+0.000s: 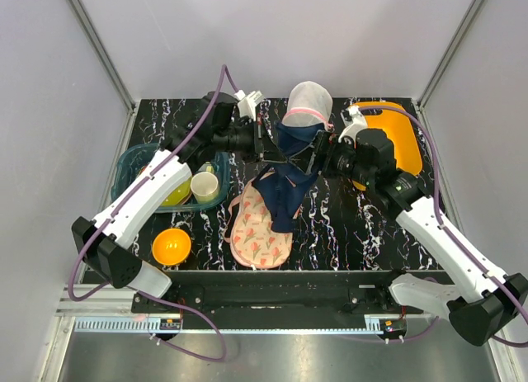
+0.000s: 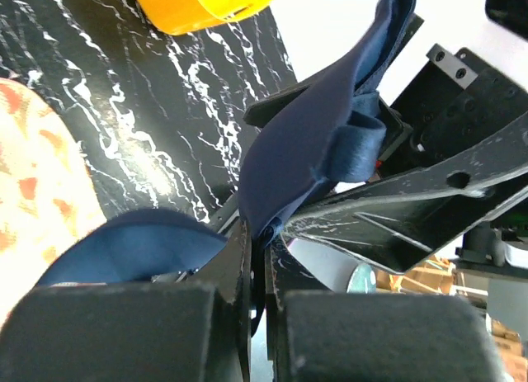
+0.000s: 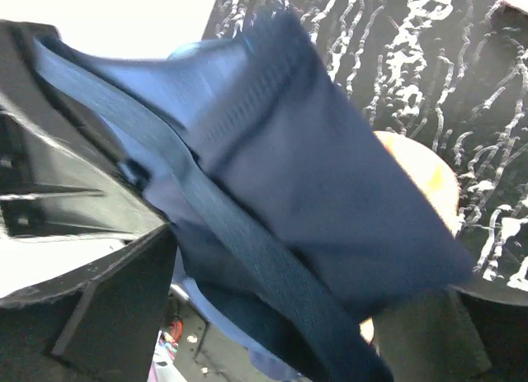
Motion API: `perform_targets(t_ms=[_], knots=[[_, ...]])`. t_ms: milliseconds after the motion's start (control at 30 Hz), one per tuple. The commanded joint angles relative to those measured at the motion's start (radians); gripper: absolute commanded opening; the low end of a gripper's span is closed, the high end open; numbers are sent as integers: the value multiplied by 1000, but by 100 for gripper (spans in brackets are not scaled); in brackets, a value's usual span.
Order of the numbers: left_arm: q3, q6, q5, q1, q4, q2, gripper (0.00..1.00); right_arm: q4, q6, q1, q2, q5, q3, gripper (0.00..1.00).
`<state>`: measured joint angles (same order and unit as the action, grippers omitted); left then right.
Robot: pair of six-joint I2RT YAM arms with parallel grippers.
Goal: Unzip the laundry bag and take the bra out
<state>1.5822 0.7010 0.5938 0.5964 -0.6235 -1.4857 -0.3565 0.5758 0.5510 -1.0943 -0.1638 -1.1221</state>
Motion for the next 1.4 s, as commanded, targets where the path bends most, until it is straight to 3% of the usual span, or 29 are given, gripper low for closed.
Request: perform_targets(t_ms=[0, 67, 100, 133, 167, 233, 333, 400, 500, 633, 833, 1267, 1367], knots=[[-22, 12, 143, 2, 120, 16, 0, 140, 44, -8, 28, -101, -34, 78], [-36, 8, 143, 3, 120, 10, 0, 162, 81, -10, 59, -105, -30, 52], [-39, 9, 140, 2, 125, 1, 0, 156, 84, -8, 68, -91, -30, 18], [-37, 11, 141, 2, 125, -5, 0, 139, 76, -10, 79, -67, -33, 5], [-37, 14, 135, 3, 131, -10, 0, 95, 67, -8, 82, -7, -45, 0], [-31, 5, 132, 2, 128, -21, 8, 6, 38, -14, 74, 46, -80, 0], [-10, -32, 69, 0, 81, -10, 41, -68, 10, -54, 56, 67, -137, 0], [25, -81, 11, -1, 27, 11, 70, -113, -37, -91, 27, 104, -178, 0], [50, -124, -112, -1, -71, 47, 90, -160, -105, -178, -33, 138, -292, 0], [27, -153, -227, -6, -154, 125, 92, -200, -151, -322, -116, 118, -416, 0], [-123, -156, -285, -9, -180, 218, 92, -229, -97, -577, -222, -28, -648, 0], [-177, -163, -315, -9, -205, 300, 92, -426, -7, -798, -654, -106, -1453, 0], [-185, -164, -315, -9, -208, 298, 93, -440, 2, -827, -725, -131, -1513, 0]])
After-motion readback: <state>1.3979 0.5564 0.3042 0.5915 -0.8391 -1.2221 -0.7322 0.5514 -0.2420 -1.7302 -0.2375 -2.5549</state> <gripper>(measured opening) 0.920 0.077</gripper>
